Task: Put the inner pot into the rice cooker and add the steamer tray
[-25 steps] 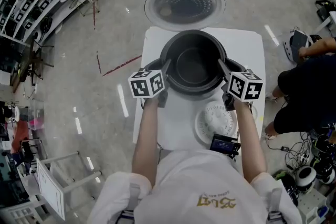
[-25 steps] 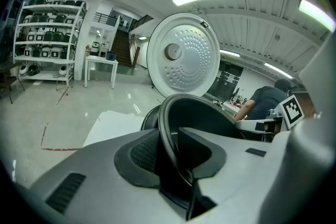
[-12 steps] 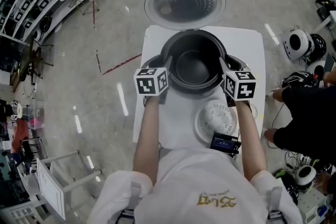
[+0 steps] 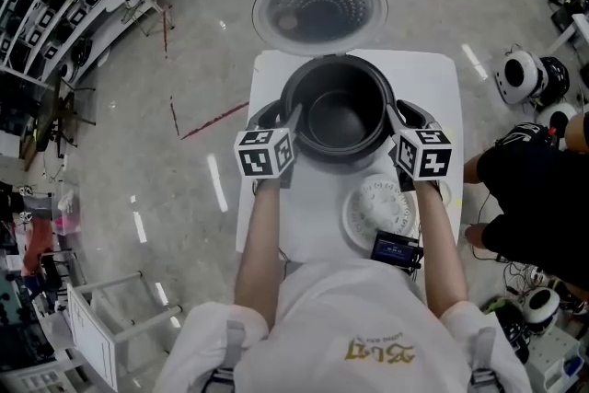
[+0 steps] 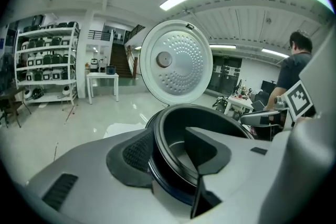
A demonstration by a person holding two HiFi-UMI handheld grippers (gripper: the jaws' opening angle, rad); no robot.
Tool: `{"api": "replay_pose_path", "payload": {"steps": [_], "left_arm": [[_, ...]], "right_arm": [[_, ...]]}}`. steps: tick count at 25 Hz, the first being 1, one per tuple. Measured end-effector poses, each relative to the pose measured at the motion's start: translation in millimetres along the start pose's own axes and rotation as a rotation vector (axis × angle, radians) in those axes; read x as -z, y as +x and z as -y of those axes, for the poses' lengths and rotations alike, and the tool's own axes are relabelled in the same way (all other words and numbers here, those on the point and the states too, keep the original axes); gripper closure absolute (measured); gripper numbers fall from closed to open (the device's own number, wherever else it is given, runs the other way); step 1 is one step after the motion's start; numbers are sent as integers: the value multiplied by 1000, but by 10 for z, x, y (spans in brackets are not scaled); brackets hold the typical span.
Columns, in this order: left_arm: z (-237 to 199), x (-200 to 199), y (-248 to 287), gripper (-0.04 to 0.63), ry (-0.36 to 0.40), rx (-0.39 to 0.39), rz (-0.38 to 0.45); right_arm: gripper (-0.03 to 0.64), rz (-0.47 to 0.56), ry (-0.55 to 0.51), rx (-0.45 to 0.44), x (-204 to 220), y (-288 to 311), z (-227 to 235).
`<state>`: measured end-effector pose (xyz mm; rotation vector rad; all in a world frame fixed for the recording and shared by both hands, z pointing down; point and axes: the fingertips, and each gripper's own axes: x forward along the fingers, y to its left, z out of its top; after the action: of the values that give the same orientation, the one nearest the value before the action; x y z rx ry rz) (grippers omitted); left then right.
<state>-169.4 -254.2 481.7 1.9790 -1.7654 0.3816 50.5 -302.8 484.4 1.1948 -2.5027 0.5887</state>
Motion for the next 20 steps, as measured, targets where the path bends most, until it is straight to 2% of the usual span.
{"api": "replay_pose_path", "payload": {"steps": [7,20], "left_arm": [[222,58,-112,388,-45,55,37],[443,230,-477,397,-65,150,49]], "right_arm": [[512,6,24,1,67,-181,-14],[502,2,51,60,345,-613,-92]]}}
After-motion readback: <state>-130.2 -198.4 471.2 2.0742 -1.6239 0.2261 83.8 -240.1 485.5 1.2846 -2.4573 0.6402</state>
